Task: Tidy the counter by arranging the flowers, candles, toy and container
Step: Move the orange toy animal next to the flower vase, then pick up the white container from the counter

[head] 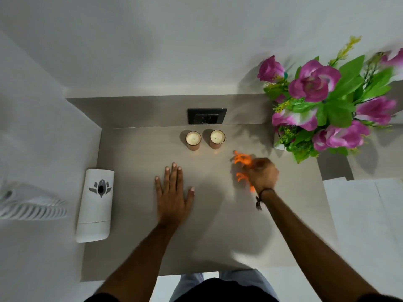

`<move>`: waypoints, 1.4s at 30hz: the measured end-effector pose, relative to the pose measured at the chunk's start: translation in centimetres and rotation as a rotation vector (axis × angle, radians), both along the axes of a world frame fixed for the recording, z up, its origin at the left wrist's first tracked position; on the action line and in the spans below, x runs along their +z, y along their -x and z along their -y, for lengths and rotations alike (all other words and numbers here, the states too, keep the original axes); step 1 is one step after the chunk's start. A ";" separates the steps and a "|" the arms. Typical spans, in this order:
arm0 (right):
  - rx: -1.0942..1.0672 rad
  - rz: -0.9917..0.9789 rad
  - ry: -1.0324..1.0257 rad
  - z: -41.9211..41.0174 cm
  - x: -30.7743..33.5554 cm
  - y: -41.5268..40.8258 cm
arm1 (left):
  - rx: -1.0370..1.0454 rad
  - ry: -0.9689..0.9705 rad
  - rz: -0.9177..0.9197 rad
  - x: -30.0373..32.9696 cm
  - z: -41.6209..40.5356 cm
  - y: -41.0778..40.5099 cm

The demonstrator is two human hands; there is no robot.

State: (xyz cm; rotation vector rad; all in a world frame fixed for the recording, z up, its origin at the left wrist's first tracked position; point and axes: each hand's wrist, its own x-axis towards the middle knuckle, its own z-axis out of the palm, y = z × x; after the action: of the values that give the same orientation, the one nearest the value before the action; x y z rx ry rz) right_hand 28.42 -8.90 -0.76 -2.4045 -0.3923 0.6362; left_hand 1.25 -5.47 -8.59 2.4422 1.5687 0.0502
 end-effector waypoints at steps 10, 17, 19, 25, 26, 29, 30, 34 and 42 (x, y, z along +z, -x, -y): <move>0.123 0.462 -0.144 -3.8 0.2 -1.2 | -0.017 0.040 0.066 1.0 -0.4 0.0; 0.742 0.530 0.071 2.9 -2.8 10.1 | 0.667 -0.335 0.037 6.0 -4.0 8.2; 0.853 0.526 0.186 4.3 -4.8 11.5 | 0.775 -0.168 -0.050 7.2 -3.7 10.2; 0.865 0.588 0.225 5.0 -6.6 11.9 | 0.953 0.373 -0.010 9.4 -4.1 13.4; 0.863 0.594 0.227 5.0 -6.7 11.9 | 0.972 0.472 0.068 9.7 -4.2 13.6; 0.867 0.604 0.223 5.1 -6.8 12.1 | 0.911 0.465 0.299 11.2 -3.4 11.9; 0.868 0.611 0.223 5.2 -6.9 12.0 | 0.885 0.360 0.365 11.5 -3.2 10.8; 0.886 0.624 0.256 5.1 -6.7 12.1 | 0.774 0.106 0.691 12.1 -2.7 7.9; 0.903 0.393 0.067 0.9 -3.4 15.1 | 0.667 0.122 0.814 10.2 -3.1 8.2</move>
State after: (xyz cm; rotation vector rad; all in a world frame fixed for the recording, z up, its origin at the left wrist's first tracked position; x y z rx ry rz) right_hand 13.31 -9.78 -4.14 -2.3278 -1.6903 0.5231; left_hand -6.97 -2.39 1.59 1.3869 1.7675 0.8933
